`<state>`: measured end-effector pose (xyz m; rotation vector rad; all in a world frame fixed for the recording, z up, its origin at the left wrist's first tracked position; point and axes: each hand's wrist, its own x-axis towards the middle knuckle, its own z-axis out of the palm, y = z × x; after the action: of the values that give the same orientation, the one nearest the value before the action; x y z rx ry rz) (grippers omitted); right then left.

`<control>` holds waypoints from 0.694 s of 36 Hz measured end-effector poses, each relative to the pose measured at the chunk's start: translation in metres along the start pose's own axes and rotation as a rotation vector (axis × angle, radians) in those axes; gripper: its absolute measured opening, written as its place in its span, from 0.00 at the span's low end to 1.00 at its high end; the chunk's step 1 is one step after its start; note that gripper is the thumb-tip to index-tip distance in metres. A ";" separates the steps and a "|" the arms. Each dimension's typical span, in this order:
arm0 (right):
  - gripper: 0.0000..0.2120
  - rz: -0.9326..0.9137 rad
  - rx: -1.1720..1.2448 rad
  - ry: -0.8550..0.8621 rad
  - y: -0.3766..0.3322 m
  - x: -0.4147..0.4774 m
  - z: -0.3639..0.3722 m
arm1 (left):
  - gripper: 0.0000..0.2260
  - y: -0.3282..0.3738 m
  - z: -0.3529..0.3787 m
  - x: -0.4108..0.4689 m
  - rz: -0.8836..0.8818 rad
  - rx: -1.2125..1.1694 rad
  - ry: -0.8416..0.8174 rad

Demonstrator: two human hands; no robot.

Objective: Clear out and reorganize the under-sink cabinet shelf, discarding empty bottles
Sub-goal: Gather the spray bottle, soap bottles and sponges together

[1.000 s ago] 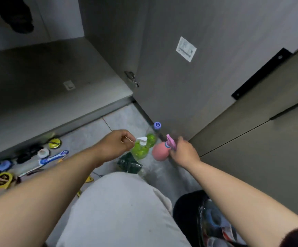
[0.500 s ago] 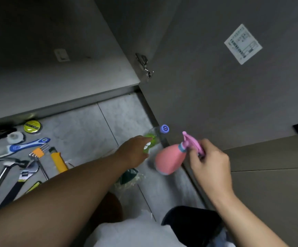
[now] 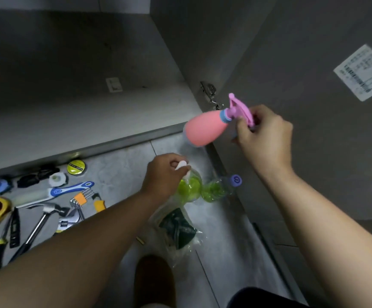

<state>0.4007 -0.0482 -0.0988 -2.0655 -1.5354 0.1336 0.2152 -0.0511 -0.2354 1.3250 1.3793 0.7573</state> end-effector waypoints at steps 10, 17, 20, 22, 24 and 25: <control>0.15 0.120 -0.241 -0.214 0.025 0.033 0.118 | 0.05 -0.017 -0.049 0.024 -0.082 -0.012 0.206; 0.13 0.152 -0.308 -0.212 0.027 0.054 0.144 | 0.03 -0.035 -0.059 0.029 -0.121 -0.070 0.214; 0.13 0.109 -0.325 -0.175 0.030 0.055 0.146 | 0.04 -0.039 -0.058 0.029 -0.110 -0.064 0.205; 0.12 0.061 -0.337 -0.164 0.032 0.050 0.147 | 0.03 -0.042 -0.057 0.029 -0.104 -0.076 0.191; 0.11 0.011 -0.313 -0.151 0.032 0.043 0.147 | 0.03 -0.043 -0.056 0.029 -0.101 -0.081 0.180; 0.12 -0.008 -0.305 -0.141 0.031 0.040 0.147 | 0.03 -0.044 -0.055 0.029 -0.098 -0.080 0.176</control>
<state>0.3829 0.0371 -0.2278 -2.3265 -1.7394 0.0447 0.1541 -0.0201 -0.2685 1.1413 1.5253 0.8701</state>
